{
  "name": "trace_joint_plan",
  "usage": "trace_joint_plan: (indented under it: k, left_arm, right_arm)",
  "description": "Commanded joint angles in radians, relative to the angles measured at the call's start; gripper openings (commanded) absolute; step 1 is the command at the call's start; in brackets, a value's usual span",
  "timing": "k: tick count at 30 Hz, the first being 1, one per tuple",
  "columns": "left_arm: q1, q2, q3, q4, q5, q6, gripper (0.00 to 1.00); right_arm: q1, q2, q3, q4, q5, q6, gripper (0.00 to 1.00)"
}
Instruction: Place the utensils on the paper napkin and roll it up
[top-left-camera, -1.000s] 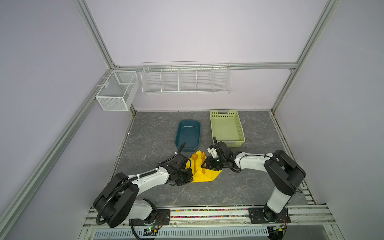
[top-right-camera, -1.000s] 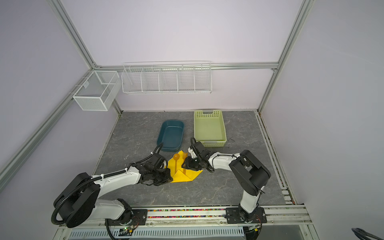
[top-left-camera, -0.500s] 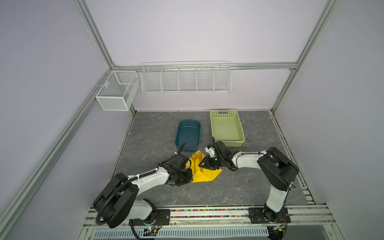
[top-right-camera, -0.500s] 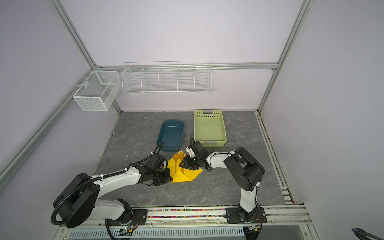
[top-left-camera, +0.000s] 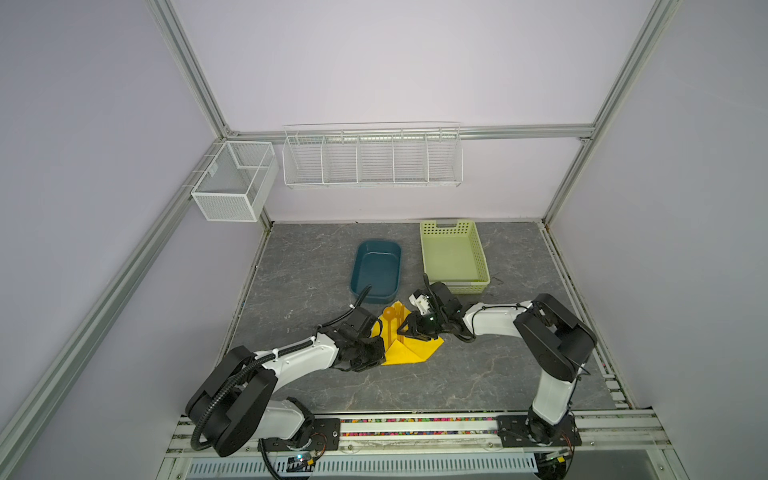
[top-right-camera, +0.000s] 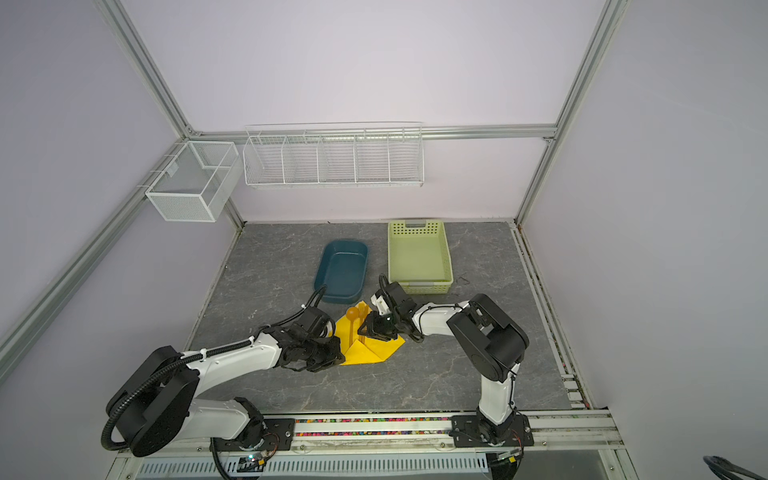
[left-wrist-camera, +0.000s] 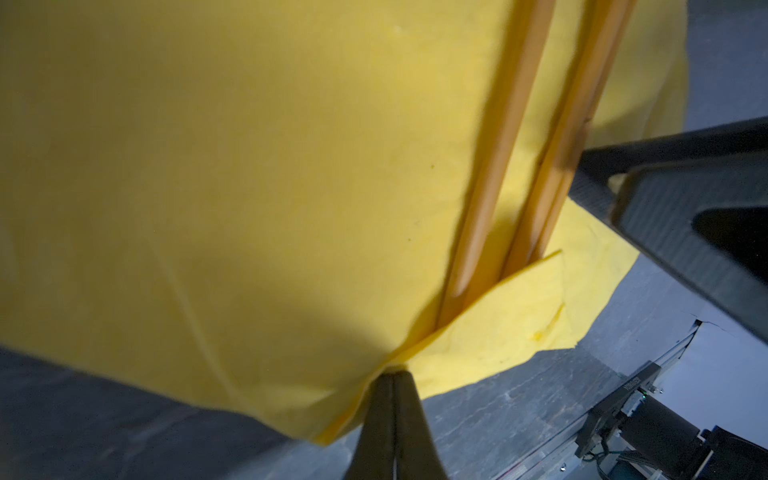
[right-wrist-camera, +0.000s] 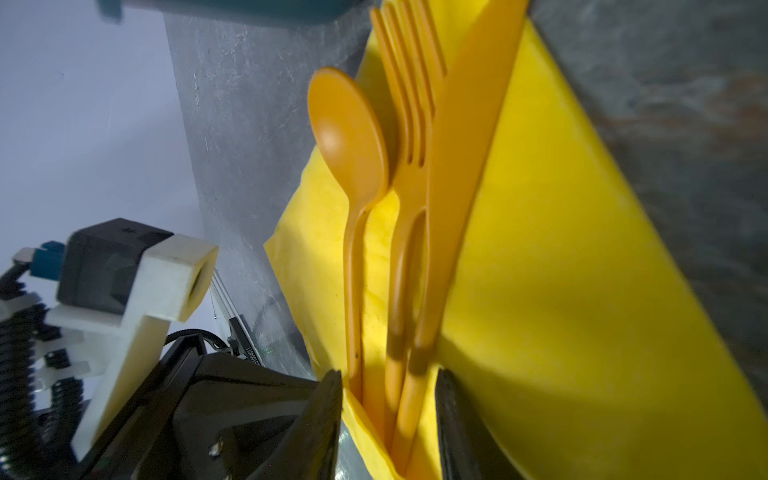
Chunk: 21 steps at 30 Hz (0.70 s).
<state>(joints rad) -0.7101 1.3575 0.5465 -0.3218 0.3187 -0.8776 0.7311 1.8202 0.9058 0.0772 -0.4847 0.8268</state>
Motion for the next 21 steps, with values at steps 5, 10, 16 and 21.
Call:
trace_joint_plan:
  k: [5, 10, 16, 21]
  left_arm:
    - [-0.003, 0.003, 0.012, -0.060, -0.045, 0.007, 0.01]
    - [-0.003, -0.001, 0.027, -0.069, -0.043, 0.008, 0.01]
    - [-0.003, 0.002, 0.035, -0.065, -0.035, 0.006, 0.01]
    - [-0.003, 0.002, 0.041, -0.063, -0.024, 0.006, 0.01]
  right_arm:
    - [0.011, -0.160, -0.007, -0.184, 0.024, -0.089, 0.37]
    - [0.071, -0.191, -0.094, -0.170, -0.017, -0.068, 0.25]
    - [0.119, -0.138, -0.107, -0.126, -0.002, -0.039, 0.21]
    - [0.119, -0.092, -0.106, -0.138, 0.058, -0.039, 0.20]
